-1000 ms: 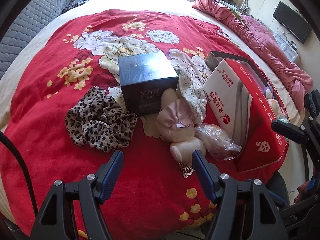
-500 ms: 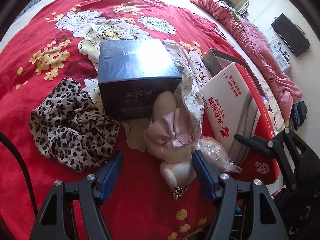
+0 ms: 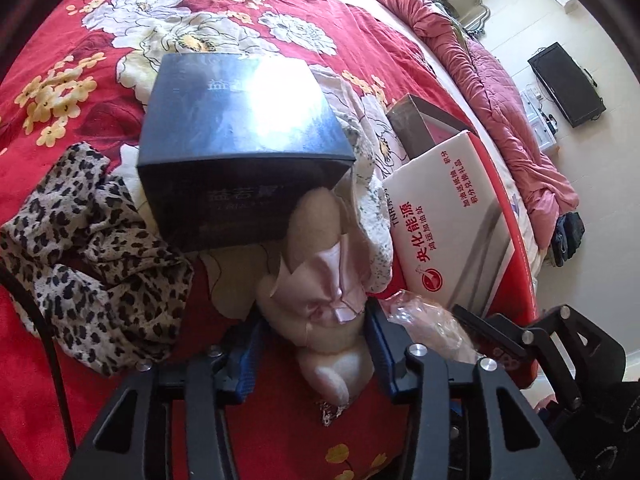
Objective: Organize soft objects
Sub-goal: 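Grasp the pink plush bunny with the left tool while the right tool grasps the clear bag of brown items, then carry the pink bunny with the left tool while the right tool carries the clear bag over the tray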
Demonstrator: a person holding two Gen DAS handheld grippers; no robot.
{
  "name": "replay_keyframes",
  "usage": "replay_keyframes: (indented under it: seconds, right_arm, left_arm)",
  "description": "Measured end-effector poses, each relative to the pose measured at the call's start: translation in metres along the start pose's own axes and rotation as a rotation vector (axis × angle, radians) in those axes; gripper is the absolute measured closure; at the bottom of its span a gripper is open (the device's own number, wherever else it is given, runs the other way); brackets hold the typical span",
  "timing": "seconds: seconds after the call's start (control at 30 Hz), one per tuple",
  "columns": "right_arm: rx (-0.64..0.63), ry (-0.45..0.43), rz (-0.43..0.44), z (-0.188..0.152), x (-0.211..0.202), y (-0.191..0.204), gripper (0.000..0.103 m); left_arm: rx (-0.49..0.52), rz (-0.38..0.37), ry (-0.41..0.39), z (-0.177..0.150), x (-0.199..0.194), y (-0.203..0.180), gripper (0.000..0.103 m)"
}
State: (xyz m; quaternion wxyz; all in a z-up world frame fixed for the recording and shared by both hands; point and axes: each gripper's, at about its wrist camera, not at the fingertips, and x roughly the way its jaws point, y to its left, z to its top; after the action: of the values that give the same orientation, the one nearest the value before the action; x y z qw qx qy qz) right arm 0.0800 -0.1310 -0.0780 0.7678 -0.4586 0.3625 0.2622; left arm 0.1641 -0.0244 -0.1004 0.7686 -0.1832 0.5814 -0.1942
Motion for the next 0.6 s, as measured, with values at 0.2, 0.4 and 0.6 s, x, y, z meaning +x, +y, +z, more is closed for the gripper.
replay_keyframes:
  seconds: [0.2, 0.4, 0.6]
  right_arm:
    - [0.098, -0.073, -0.011, -0.006, -0.03, -0.02, 0.063]
    - [0.28, -0.17, 0.029, -0.017, -0.053, -0.058, 0.063]
    - [0.49, -0.276, 0.075, -0.03, -0.077, -0.094, 0.063]
  left_arm:
    - [0.004, -0.043, -0.029, -0.002, 0.002, -0.009, 0.075]
    - [0.052, 0.036, -0.115, -0.019, -0.041, -0.024, 0.075]
    - [0.065, 0.077, -0.17, -0.031, -0.08, -0.038, 0.075]
